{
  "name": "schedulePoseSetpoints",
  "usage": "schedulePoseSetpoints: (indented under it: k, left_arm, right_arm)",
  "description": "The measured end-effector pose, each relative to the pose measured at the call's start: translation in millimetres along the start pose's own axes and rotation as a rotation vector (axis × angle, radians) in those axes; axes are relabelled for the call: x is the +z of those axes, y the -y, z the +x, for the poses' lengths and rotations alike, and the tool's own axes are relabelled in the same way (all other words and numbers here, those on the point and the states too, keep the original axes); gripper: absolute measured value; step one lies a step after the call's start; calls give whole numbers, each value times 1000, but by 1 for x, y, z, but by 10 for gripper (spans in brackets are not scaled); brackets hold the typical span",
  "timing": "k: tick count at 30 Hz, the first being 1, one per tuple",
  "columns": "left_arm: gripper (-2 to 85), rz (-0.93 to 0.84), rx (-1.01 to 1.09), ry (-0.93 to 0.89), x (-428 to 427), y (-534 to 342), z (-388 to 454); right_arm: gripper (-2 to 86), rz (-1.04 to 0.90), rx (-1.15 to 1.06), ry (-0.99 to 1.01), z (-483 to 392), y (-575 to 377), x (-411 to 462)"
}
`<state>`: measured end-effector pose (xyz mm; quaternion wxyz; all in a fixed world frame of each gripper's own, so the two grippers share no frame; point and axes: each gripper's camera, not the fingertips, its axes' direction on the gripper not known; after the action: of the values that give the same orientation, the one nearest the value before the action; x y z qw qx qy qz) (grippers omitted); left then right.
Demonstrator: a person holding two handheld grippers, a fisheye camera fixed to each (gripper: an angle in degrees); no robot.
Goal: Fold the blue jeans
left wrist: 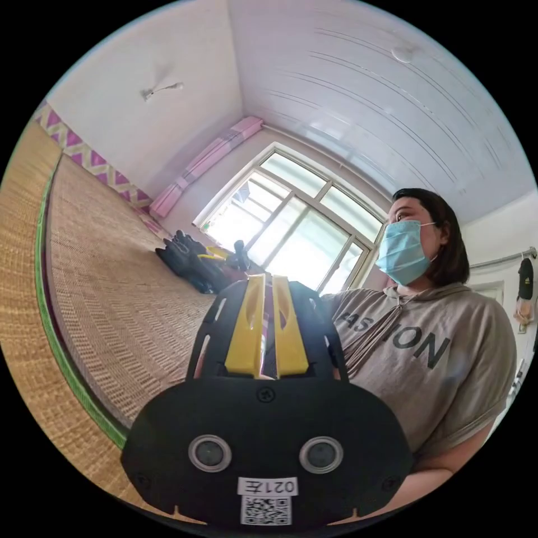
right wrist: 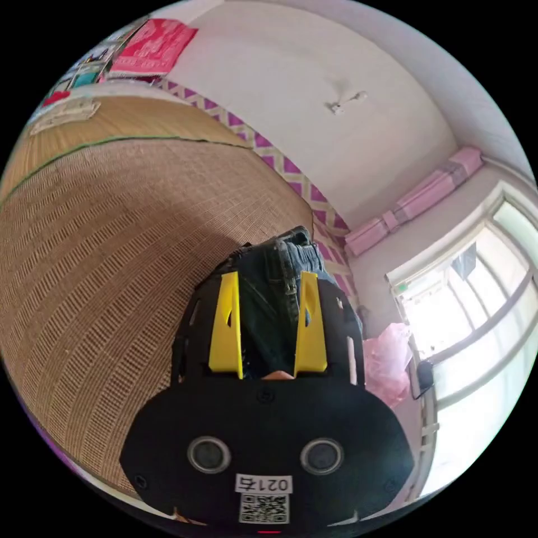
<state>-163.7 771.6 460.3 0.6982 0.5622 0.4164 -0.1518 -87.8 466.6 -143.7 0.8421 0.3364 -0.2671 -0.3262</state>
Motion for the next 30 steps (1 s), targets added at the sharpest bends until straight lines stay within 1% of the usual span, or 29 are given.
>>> schedulePoseSetpoints:
  k: [3, 5, 8, 10, 11, 13, 15, 17, 19, 20, 23, 25, 26, 28, 29, 30]
  left_arm:
    - [-9, -39, -6, 44, -6, 0, 7]
    - [-9, -72, 35, 66, -4, 4, 17]
    - [-9, -143, 94, 141, 4, 12, 31]
    - [-10, -168, 106, 176, 6, 19, 36]
    - [-10, -175, 108, 187, 7, 24, 38]
    - [-10, -200, 108, 184, 7, 31, 40]
    - [-10, -224, 115, 191, 4, 41, 43]
    - [-10, -233, 124, 206, 1, 47, 46]
    - [-10, -225, 132, 213, -4, 52, 49]
    - [-10, -214, 133, 209, -8, 55, 51]
    - [-9, -174, 120, 219, -23, 62, 54]
    - [-9, -147, 107, 238, -36, 65, 58]
    - [-9, -125, 104, 247, -46, 66, 63]
    - [-9, -93, 100, 264, -63, 66, 73]
    - [-9, -80, 96, 285, -75, 66, 79]
    - [-9, -73, 87, 313, -86, 66, 86]
  right_arm:
    - [130, -60, -51, -30, 5, 27, 26]
    - [97, -40, -13, 38, 22, 36, 32]
    - [70, -46, 172, 210, 71, 49, 38]
    - [60, -30, 377, 365, 123, 51, 38]
    - [60, -19, 439, 395, 138, 50, 37]
    - [59, 63, 656, 496, 194, 41, 23]
    - [58, 140, 693, 524, 223, 44, -1]
    - [58, 211, 676, 532, 240, 59, -32]
    - [57, 269, 614, 551, 241, 96, -73]
    - [57, 279, 590, 562, 236, 108, -81]
    - [57, 312, 439, 649, 178, 175, -121]
    - [57, 308, 327, 745, 94, 225, -139]
    - [57, 302, 294, 766, 69, 237, -142]
    - [56, 303, 169, 794, -43, 274, -156]
    - [56, 311, 151, 801, -72, 280, -157]
    - [56, 309, 111, 827, -126, 293, -157]
